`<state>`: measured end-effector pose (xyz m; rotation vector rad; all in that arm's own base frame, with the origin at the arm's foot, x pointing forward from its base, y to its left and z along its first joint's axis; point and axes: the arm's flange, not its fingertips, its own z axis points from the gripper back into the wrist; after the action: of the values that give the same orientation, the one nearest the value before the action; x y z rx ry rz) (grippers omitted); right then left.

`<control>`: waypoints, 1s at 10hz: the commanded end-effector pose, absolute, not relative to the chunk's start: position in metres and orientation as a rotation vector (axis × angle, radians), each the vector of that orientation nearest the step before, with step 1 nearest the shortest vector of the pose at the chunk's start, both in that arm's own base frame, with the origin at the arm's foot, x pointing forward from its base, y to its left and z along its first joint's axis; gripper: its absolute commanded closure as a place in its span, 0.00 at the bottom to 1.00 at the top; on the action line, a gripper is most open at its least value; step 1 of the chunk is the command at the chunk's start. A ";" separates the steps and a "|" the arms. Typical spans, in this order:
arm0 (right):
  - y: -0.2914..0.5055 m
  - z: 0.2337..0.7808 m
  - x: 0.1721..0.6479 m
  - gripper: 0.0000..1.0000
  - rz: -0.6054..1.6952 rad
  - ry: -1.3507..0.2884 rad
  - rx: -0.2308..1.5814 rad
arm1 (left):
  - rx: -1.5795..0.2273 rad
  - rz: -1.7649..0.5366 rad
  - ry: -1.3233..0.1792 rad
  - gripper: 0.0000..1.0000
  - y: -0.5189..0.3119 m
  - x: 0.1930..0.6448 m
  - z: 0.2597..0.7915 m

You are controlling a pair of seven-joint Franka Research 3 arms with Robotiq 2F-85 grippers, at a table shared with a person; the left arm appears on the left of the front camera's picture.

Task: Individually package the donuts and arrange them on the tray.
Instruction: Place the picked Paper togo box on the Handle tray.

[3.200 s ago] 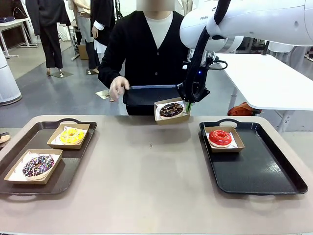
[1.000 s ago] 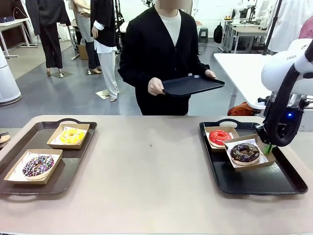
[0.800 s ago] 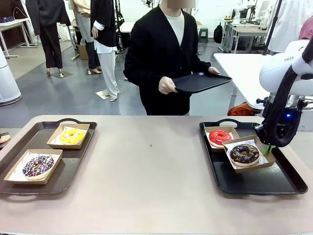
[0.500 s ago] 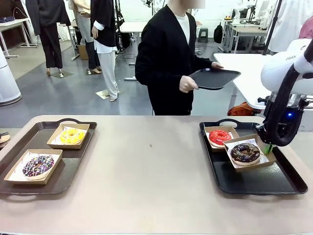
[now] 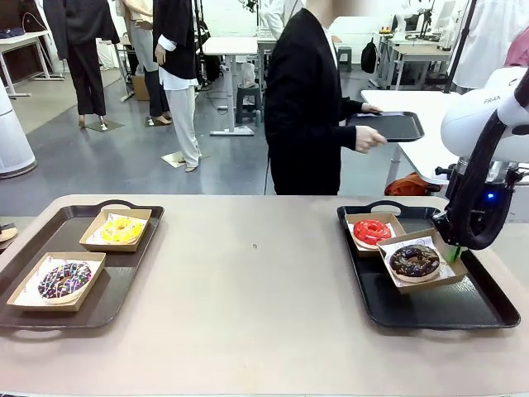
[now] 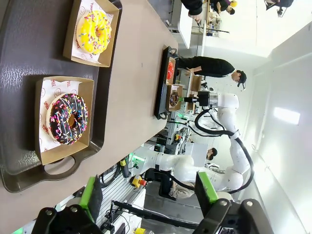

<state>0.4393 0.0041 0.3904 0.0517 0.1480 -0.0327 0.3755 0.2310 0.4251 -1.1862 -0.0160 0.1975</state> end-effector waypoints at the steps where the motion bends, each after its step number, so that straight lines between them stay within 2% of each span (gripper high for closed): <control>1: -0.003 0.384 0.413 0.99 -0.009 0.123 0.061 | -1.177 0.208 -0.017 0.00 0.232 0.374 0.427; 8: 0.006 0.351 0.423 0.99 0.032 0.122 0.064 | -1.177 0.208 -0.017 0.00 0.232 0.374 0.427; 9: 0.007 0.348 0.425 0.87 0.033 0.134 0.066 | -1.177 0.208 -0.017 0.00 0.232 0.374 0.427; 10: 0.007 0.346 0.428 0.54 0.033 0.142 0.063 | -1.177 0.208 -0.017 0.00 0.232 0.374 0.427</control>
<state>0.4223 0.0068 0.3476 0.0510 0.1459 0.0136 0.3755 0.2310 0.4251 -1.1861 -0.0161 0.1975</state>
